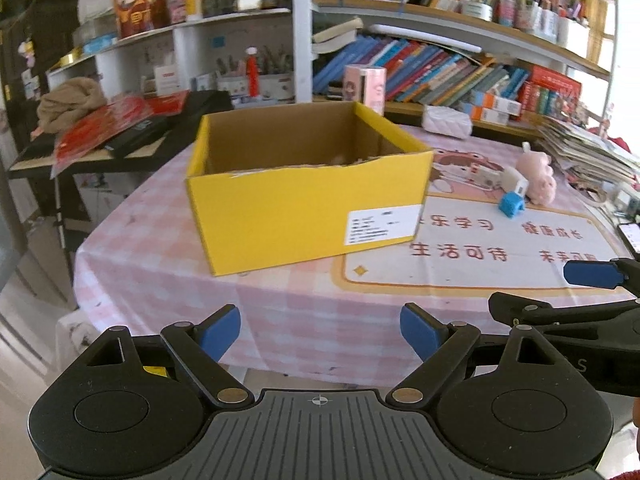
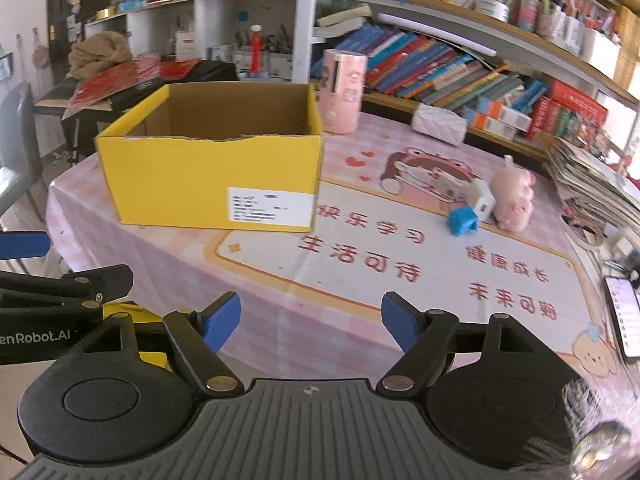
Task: Organize objects
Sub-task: 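Withdraw both grippers from the box toward the remaining toys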
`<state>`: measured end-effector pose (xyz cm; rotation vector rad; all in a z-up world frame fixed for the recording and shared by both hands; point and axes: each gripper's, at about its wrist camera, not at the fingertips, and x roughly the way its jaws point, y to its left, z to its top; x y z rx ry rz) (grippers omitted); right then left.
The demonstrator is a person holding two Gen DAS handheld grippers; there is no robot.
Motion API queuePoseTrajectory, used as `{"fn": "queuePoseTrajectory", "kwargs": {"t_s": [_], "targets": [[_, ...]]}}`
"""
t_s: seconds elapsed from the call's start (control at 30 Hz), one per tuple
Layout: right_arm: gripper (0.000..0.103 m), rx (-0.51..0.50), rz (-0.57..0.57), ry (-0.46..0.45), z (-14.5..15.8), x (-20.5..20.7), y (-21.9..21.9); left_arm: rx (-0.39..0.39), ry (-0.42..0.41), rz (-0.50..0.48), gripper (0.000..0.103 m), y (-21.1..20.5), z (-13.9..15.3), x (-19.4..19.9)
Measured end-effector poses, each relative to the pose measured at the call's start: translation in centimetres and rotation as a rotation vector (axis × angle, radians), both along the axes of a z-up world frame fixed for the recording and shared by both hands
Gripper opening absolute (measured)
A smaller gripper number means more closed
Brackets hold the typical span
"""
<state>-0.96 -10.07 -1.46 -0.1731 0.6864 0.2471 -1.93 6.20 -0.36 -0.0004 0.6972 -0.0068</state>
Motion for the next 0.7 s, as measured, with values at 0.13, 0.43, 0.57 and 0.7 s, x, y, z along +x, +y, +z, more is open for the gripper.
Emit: {"fn": "queuePoseTrajectory", "kwargs": {"t_s": [0.13, 0.43, 0.57, 0.7], "targets": [[0.078, -0.006, -0.047, -0.005, 0.2, 0.0, -1.6, -0.006, -0.004, -0.050, 0.089, -1.5, 0.0, 0.7], [0.078, -0.006, -0.199, 0.004, -0.1, 0.7, -6.7, -0.005, 0.000, -0.185, 0.089, -6.3, -0.2, 3.0], [0.078, -0.004, -0.247, 0.011, -0.2, 1.4, -9.0, -0.006, 0.006, -0.218, 0.089, -8.5, -0.3, 4.4], [0.078, 0.007, -0.278, 0.023, -0.3, 2.8, -11.1, 0.011, 0.009, -0.235, 0.089, -10.7, -0.3, 5.9]]}}
